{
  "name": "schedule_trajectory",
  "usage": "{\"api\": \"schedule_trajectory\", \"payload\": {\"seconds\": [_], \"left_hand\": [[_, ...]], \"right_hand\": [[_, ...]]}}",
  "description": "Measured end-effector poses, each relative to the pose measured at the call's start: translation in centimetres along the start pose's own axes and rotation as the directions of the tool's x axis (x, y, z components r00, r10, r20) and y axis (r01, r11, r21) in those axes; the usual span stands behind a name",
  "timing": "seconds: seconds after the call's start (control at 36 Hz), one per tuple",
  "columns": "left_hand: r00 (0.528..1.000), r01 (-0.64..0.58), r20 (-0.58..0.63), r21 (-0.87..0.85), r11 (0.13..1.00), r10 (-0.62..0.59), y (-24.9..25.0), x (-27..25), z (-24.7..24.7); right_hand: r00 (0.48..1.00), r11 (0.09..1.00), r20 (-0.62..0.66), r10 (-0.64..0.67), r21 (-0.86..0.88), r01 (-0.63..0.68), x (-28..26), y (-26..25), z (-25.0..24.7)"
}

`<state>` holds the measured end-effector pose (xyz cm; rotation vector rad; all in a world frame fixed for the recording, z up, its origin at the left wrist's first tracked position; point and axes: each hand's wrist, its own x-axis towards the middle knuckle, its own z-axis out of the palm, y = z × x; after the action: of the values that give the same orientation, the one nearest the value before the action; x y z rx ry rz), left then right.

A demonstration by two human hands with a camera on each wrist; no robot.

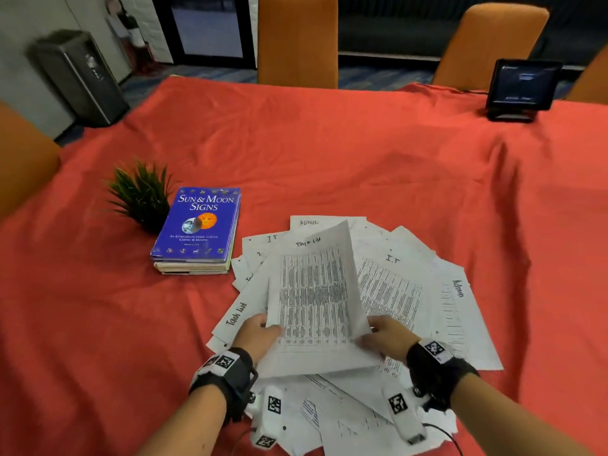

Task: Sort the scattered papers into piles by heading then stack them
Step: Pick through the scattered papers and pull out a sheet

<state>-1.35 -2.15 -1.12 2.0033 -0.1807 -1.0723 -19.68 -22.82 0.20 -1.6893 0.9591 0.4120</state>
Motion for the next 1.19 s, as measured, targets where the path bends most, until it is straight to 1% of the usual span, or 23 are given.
{"api": "schedule_trajectory", "payload": {"seconds": [0.06,0.14,0.19,0.22,0.25,0.28,0.31,0.33,0.39,0.42,0.44,0.47,0.5,0.56,0.64,0.72,0.78,0.83,0.94,1.0,1.06,1.14,1.19], "left_hand": [[0.999,-0.023,-0.036,-0.005,1.000,0.023,0.1,-0.2,-0.1],[0.998,-0.012,-0.061,-0.024,1.000,0.011,0.0,-0.1,-0.2],[0.998,0.004,-0.063,-0.020,1.000,-0.005,-0.3,-0.1,-0.1],[0.998,0.011,-0.061,-0.024,1.000,-0.013,-0.3,-0.2,0.0],[0.998,0.019,-0.063,-0.026,0.999,-0.021,-0.4,-0.3,0.1],[0.997,0.030,-0.070,-0.022,0.999,-0.031,-0.4,-0.5,0.2],[0.996,0.034,-0.081,-0.023,0.999,-0.035,-0.5,-0.5,0.3],[0.995,0.039,-0.094,-0.025,0.999,-0.041,-0.6,-0.6,0.3],[0.992,0.051,-0.116,-0.040,0.998,-0.055,-0.8,-0.5,0.3],[0.990,0.058,-0.125,-0.049,0.997,-0.064,-1.1,-0.4,0.3],[0.988,0.069,-0.134,-0.061,0.996,-0.077,-1.2,-0.4,0.4],[0.986,0.078,-0.143,-0.071,0.994,-0.088,-1.3,-0.3,0.5],[0.984,0.086,-0.153,-0.074,0.994,-0.096,-1.4,-0.3,0.7],[0.978,0.099,-0.176,-0.074,0.992,-0.111,-1.3,-0.5,1.2],[0.976,0.106,-0.183,-0.074,0.992,-0.118,-1.2,-0.9,1.9],[0.978,0.094,-0.184,-0.061,0.994,-0.103,-0.9,-1.2,2.1],[0.978,0.105,-0.174,-0.053,0.993,-0.113,-1.0,-1.0,2.0],[0.982,0.106,-0.152,-0.058,0.993,-0.114,-1.5,-0.5,1.4],[0.986,0.087,-0.135,-0.089,0.992,-0.099,-3.6,0.9,-0.3],[0.990,0.067,-0.115,-0.119,0.991,-0.081,-4.2,1.2,-0.9],[0.992,0.044,-0.108,-0.162,0.986,-0.062,-3.7,0.4,-1.3],[0.992,0.047,-0.104,-0.188,0.981,-0.068,-3.2,-0.4,-1.8],[0.993,0.040,-0.106,-0.173,0.984,-0.059,-3.0,-0.8,-2.0]], "right_hand": [[0.997,1.000,0.077,-0.030,0.012,0.029,-0.7,0.7,0.3],[0.980,0.998,0.188,-0.060,-0.015,0.064,-1.7,1.6,0.9],[0.974,0.998,0.214,-0.070,0.019,0.067,-2.2,2.4,0.8],[0.977,0.996,0.200,-0.075,0.054,0.066,-2.4,2.7,0.6],[0.985,0.993,0.154,-0.071,0.101,0.055,-2.5,3.3,0.4],[0.996,0.987,0.075,-0.053,0.154,0.041,-2.6,3.9,0.0],[0.999,0.980,-0.036,-0.013,0.196,0.020,-2.5,4.6,-0.4],[0.985,0.975,-0.166,0.039,0.222,-0.002,-2.3,5.5,-1.0],[0.908,0.965,-0.391,0.154,0.256,-0.054,-2.0,7.2,-2.0],[0.870,0.954,-0.448,0.206,0.289,-0.077,-2.0,7.8,-2.4],[0.845,0.936,-0.469,0.256,0.340,-0.095,-1.9,8.4,-2.7],[0.834,0.911,-0.462,0.301,0.397,-0.109,-1.8,8.8,-3.0],[0.832,0.888,-0.444,0.334,0.443,-0.120,-1.7,8.9,-3.2],[0.833,0.872,-0.425,0.353,0.472,-0.128,-1.5,8.9,-3.4],[0.817,0.902,-0.473,0.329,0.415,-0.122,-0.7,8.6,-3.6],[0.828,0.928,-0.472,0.303,0.346,-0.142,-0.1,8.2,-3.6],[0.826,0.914,-0.478,0.299,0.392,-0.104,0.1,7.7,-3.6],[0.804,0.900,-0.522,0.285,0.434,-0.037,0.1,7.2,-3.6],[0.787,0.884,-0.594,0.170,0.444,0.144,0.0,6.0,-3.0],[0.803,0.839,-0.578,0.143,0.501,0.211,0.0,5.6,-2.6],[0.842,0.812,-0.528,0.109,0.536,0.231,-0.4,4.9,-2.1],[0.907,0.788,-0.420,0.003,0.559,0.257,-1.0,3.3,-1.2],[0.939,0.781,-0.339,-0.059,0.571,0.255,-1.6,1.9,-0.5]]}}
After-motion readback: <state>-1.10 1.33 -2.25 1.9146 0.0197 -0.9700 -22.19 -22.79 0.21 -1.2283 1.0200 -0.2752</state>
